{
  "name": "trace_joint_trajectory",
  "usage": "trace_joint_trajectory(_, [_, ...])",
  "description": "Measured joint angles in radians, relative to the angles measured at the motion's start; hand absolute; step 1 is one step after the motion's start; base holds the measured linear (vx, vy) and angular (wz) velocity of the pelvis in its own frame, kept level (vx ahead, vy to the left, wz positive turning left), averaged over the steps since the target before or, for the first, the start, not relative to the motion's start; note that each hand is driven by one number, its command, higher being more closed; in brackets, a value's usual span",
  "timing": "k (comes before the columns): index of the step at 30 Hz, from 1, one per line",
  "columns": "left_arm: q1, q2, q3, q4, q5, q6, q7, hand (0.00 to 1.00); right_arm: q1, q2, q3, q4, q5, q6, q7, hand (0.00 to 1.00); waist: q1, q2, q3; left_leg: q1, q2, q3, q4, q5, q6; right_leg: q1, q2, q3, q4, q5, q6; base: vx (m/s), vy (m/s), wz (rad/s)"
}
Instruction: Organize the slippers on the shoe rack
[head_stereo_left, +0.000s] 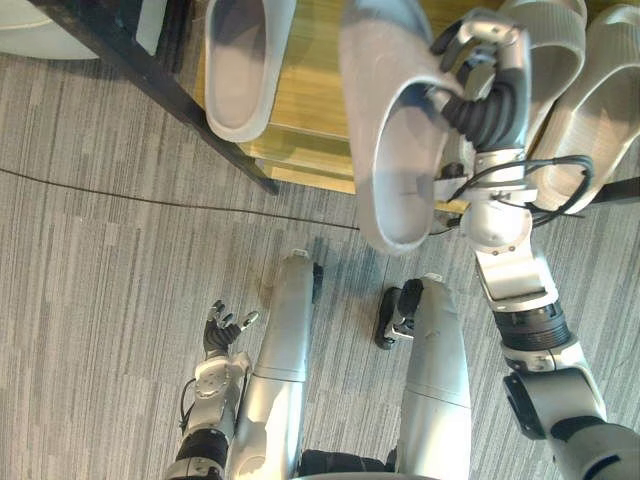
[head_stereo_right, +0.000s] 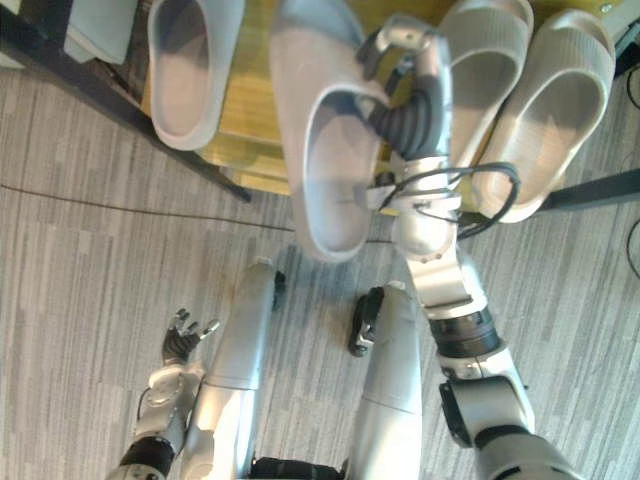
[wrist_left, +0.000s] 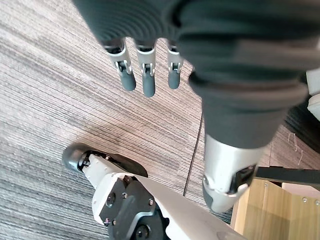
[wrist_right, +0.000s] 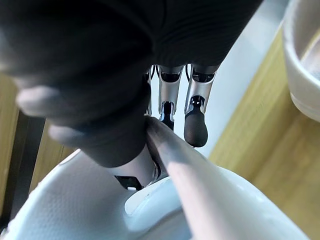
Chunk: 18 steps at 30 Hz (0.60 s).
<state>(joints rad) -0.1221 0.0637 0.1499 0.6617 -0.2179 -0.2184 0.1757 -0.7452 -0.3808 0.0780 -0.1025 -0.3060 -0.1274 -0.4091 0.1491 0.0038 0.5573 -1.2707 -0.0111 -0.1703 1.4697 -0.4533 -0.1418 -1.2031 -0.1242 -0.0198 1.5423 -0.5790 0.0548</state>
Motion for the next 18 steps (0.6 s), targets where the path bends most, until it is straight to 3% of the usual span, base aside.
trace_joint_trajectory(8, [-0.001, -0.018, 0.022, -0.025, 0.000, 0.003, 0.019, 0.00, -0.083, 0.038, -0.033, 0.018, -0.049, 0.055, -0.032, 1.00, 0.019, -0.001, 0.000, -0.003, -0.008, -0.013, -0.025, 0.013, -0.023, 0.000, -0.013, -0.018, -0.011, -0.004, -0.004, 0.02, -0.013, 0.07])
trace_joint_trajectory(18, [0.002, -0.024, 0.015, -0.055, -0.006, -0.005, 0.039, 0.00, -0.269, 0.036, 0.028, 0.283, -0.045, 0.073, -0.016, 1.00, 0.037, -0.002, -0.001, -0.009, -0.011, -0.034, -0.046, 0.022, -0.039, -0.006, -0.017, -0.041, -0.012, -0.012, -0.016, 0.01, -0.016, 0.05])
